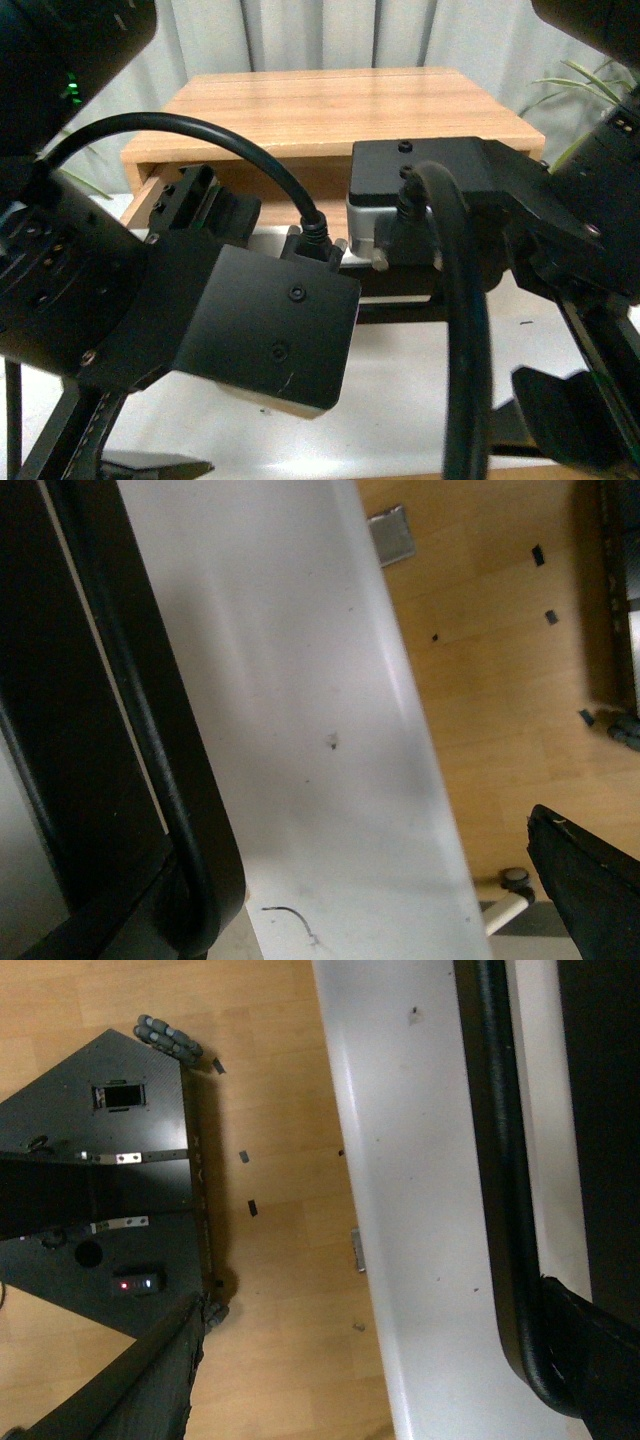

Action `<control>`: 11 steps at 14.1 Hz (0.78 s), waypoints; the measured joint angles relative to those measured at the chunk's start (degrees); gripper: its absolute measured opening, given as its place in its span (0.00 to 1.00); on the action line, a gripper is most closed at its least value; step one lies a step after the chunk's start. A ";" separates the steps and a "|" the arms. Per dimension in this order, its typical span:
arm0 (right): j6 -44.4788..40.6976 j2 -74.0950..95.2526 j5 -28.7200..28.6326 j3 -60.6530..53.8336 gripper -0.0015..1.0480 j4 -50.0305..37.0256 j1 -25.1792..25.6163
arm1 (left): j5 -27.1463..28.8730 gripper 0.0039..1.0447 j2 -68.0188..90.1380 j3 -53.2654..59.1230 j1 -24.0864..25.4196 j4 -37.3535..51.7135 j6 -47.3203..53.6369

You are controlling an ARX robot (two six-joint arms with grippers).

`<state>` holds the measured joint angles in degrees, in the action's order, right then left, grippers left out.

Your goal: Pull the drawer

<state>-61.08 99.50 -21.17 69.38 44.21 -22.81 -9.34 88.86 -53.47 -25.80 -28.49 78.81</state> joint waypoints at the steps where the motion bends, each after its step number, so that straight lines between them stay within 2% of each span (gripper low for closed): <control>1: 0.81 -2.16 0.11 -3.19 0.94 -2.47 -0.48 | -0.79 0.94 -2.99 2.73 -0.39 1.03 -0.15; 2: 3.82 -3.93 -0.35 -6.21 0.94 -8.20 -0.42 | -1.81 0.94 -4.74 5.07 -0.68 7.26 -1.46; 3: 8.83 -6.91 -3.41 -9.38 0.94 -14.51 0.11 | -3.98 0.94 -6.40 6.99 -0.70 14.62 -4.92; 5: 16.02 -14.38 -7.34 -14.64 0.94 -23.06 1.68 | -7.28 0.94 -12.44 9.77 0.11 20.55 -12.57; 6: 19.93 -19.58 -7.28 -17.57 0.94 -27.50 2.49 | -9.16 0.94 -17.35 11.52 0.83 21.75 -16.83; 9: 28.87 -32.85 -0.42 -28.15 0.94 -37.73 6.14 | -9.25 0.94 -29.90 20.17 5.09 28.89 -28.87; 11: 37.40 -44.63 10.64 -36.72 0.94 -44.74 12.94 | -8.72 0.94 -40.46 29.33 13.64 36.11 -40.94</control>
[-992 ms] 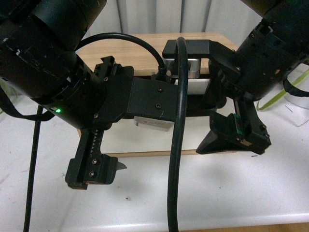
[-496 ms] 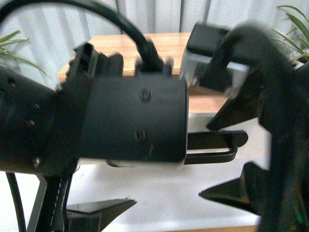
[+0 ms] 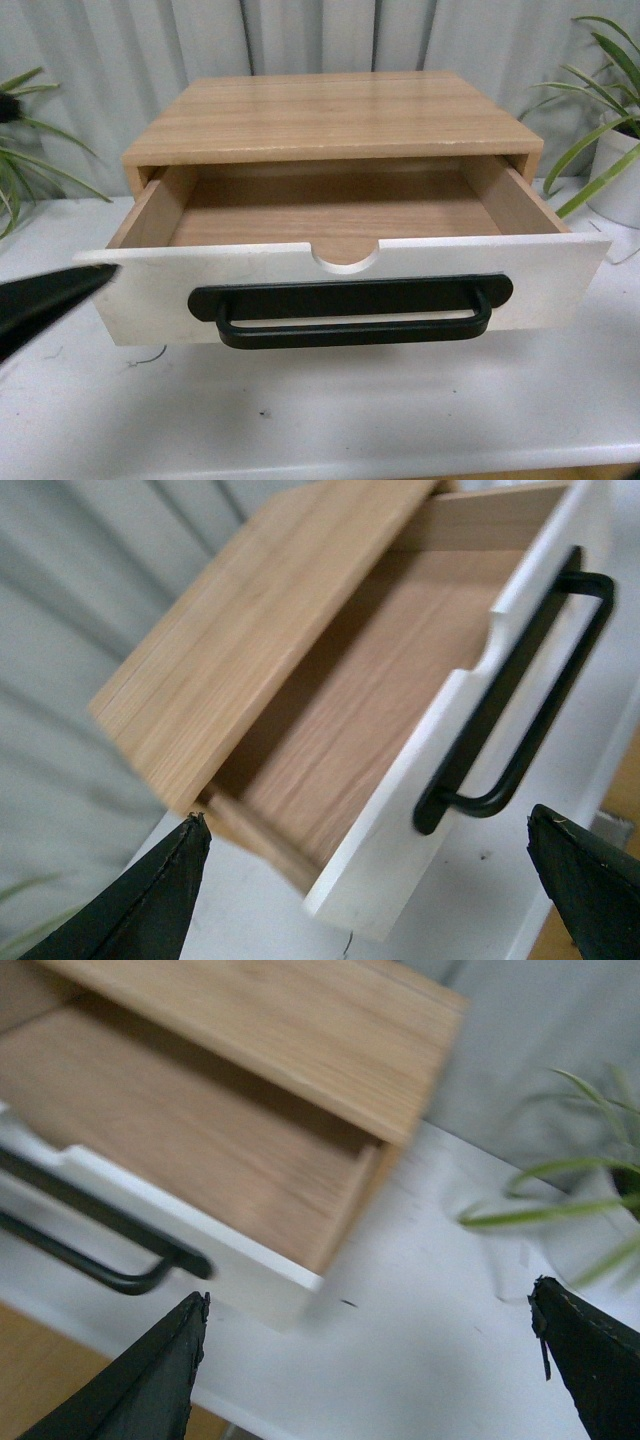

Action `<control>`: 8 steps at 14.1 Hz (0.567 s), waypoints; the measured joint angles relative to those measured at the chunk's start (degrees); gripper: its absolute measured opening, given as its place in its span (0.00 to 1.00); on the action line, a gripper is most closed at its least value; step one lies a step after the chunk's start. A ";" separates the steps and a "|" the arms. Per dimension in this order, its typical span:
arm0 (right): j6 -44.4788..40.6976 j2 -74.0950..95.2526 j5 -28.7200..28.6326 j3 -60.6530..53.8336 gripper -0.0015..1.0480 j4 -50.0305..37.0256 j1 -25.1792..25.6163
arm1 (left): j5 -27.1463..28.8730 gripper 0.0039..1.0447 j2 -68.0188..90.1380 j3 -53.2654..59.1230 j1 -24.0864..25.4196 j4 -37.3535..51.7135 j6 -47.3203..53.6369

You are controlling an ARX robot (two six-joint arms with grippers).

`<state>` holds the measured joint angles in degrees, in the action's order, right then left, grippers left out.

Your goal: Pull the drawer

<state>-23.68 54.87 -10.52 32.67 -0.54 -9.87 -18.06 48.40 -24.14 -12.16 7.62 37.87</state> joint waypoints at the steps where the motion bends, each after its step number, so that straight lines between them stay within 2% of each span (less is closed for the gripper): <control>1: 4.61 -7.10 5.57 -4.00 0.94 -0.37 3.48 | -0.22 0.94 -5.95 4.09 5.01 0.74 -6.95; 3: 13.68 -19.04 14.49 -11.17 0.94 2.21 8.20 | -3.45 0.94 -16.96 9.64 16.33 -4.13 -21.09; 4: 18.99 -25.38 20.13 -14.93 0.94 2.99 8.72 | -7.13 0.94 -23.26 11.85 23.34 -7.21 -29.22; 5: 22.91 -29.55 24.15 -17.59 0.94 2.56 9.70 | -9.55 0.94 -27.52 13.29 28.02 -8.46 -35.08; 7: 27.08 -32.20 31.61 -20.44 0.94 0.50 10.29 | -9.27 0.94 -30.14 15.43 30.38 -12.02 -39.69; 8: 27.41 -32.09 31.80 -20.44 0.94 0.46 10.29 | -9.18 0.94 -30.01 15.50 30.42 -11.87 -40.52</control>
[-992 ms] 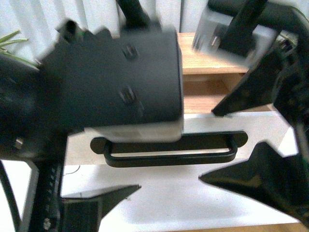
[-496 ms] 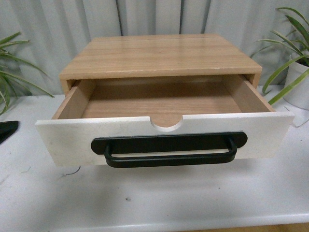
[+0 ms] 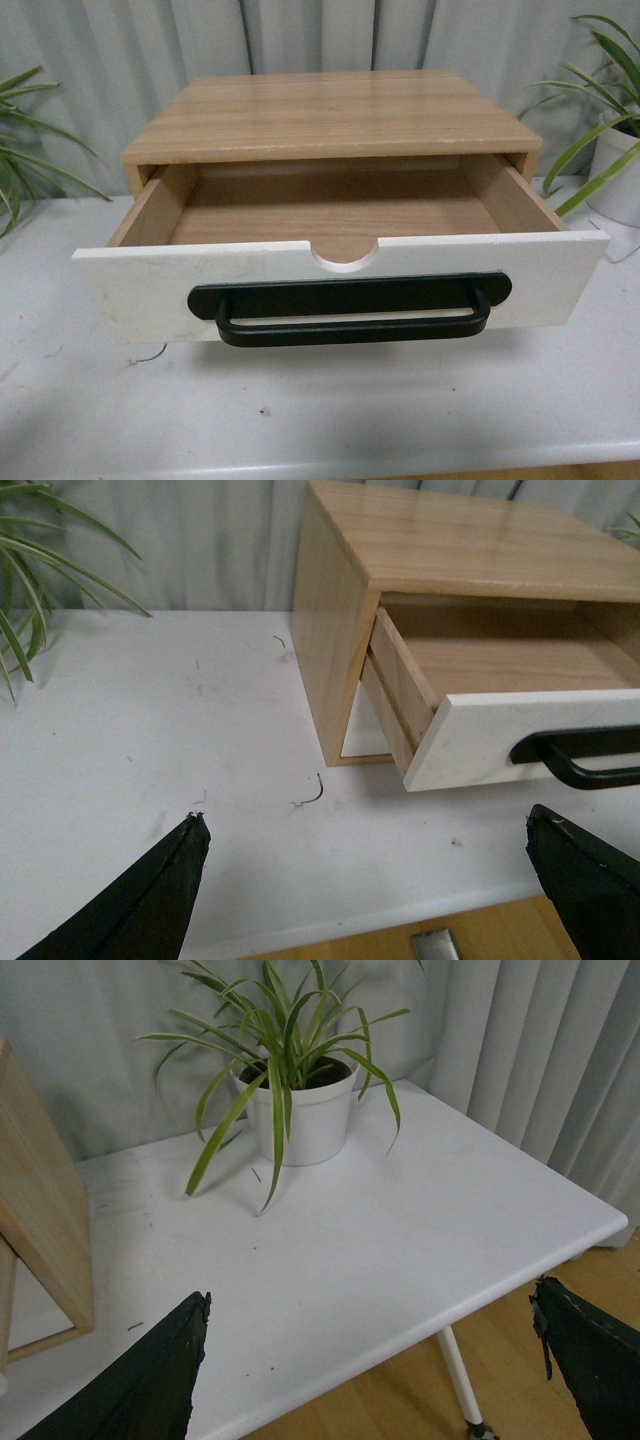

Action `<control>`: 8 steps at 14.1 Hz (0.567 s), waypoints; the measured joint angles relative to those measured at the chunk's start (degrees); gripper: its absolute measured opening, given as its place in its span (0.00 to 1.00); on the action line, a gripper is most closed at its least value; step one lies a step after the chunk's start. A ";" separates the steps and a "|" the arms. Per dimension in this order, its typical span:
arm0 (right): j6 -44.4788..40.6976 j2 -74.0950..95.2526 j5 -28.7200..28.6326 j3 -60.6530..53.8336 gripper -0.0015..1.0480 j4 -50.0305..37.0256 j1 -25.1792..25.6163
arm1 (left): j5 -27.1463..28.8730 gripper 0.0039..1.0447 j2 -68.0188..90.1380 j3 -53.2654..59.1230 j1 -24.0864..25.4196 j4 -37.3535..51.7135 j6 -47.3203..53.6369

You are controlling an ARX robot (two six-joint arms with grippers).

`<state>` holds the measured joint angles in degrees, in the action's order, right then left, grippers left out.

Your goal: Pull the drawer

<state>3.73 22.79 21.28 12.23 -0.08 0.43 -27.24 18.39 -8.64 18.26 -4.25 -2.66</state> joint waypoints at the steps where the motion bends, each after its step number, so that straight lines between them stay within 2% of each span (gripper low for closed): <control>1: 0.42 -0.02 0.00 0.00 0.94 -0.07 0.00 | 0.00 0.94 -0.17 0.00 0.00 0.13 -0.37; 2: -0.55 -1.11 -7.91 -2.23 0.87 -7.39 2.80 | 5.51 0.87 -1.70 2.45 -1.90 8.22 0.46; 3: -2.19 -4.74 -17.94 -5.51 0.70 -11.28 0.74 | 13.25 0.70 -6.71 5.75 -6.67 12.96 1.49; 4: -3.21 -5.46 -22.01 -6.19 0.56 -11.17 -1.16 | 15.58 0.56 -9.33 5.46 -7.61 8.39 1.73; 5: -3.32 -6.78 -21.24 -7.08 0.44 -10.86 -0.55 | 17.77 0.44 -14.67 6.54 -8.13 4.20 1.75; 7: -3.34 -7.58 -21.27 -7.69 0.33 -10.43 -0.44 | 19.89 0.33 -16.13 6.43 -10.58 4.48 1.79; 8: -3.34 -8.72 -21.29 -8.28 0.21 -9.97 -0.44 | 25.64 0.21 -17.64 7.30 -16.85 4.37 1.84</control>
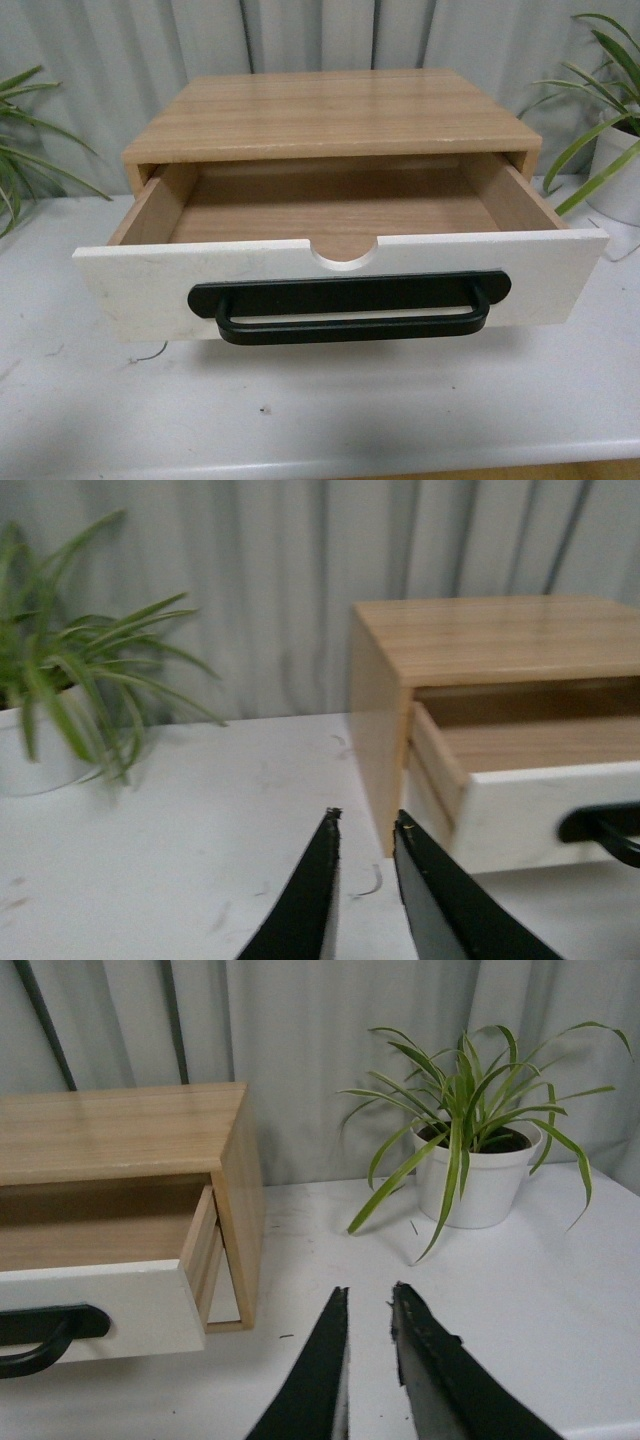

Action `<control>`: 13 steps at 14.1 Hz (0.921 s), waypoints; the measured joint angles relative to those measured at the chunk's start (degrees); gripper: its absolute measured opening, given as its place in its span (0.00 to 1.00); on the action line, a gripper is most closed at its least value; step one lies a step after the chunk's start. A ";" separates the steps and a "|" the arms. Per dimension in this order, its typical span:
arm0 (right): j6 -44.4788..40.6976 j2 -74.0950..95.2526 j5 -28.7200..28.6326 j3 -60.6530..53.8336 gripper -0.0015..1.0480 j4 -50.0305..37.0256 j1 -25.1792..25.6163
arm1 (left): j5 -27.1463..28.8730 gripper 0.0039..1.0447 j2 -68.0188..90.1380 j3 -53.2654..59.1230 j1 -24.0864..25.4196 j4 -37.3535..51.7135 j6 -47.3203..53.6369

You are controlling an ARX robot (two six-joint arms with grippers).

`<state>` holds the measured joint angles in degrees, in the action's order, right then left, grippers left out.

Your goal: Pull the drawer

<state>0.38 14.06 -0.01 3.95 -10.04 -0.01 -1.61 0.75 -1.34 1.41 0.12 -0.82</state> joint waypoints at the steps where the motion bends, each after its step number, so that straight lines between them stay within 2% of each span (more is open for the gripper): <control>1: -0.02 -0.76 0.02 -0.39 0.09 0.44 0.02 | 0.61 0.09 -0.07 0.61 -2.03 -0.87 0.20; 2: -0.33 -1.64 0.07 -0.72 0.02 0.79 0.02 | 1.57 0.01 -0.20 0.63 -1.57 -0.59 0.04; 4: -0.24 -3.34 0.00 -1.46 0.02 1.75 0.02 | 1.64 0.01 -0.24 0.63 -1.33 -0.44 0.20; 6: -0.24 -11.61 -0.04 -3.26 0.02 10.10 0.00 | 1.64 0.01 -0.24 0.63 -1.42 -0.35 0.20; 13: -0.31 -13.86 0.00 -3.21 0.02 10.23 0.02 | 1.64 0.01 -0.24 0.63 -1.42 -0.35 0.20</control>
<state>0.08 0.21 -0.01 0.73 0.19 0.01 0.03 0.51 -0.71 -0.01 -0.23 -0.62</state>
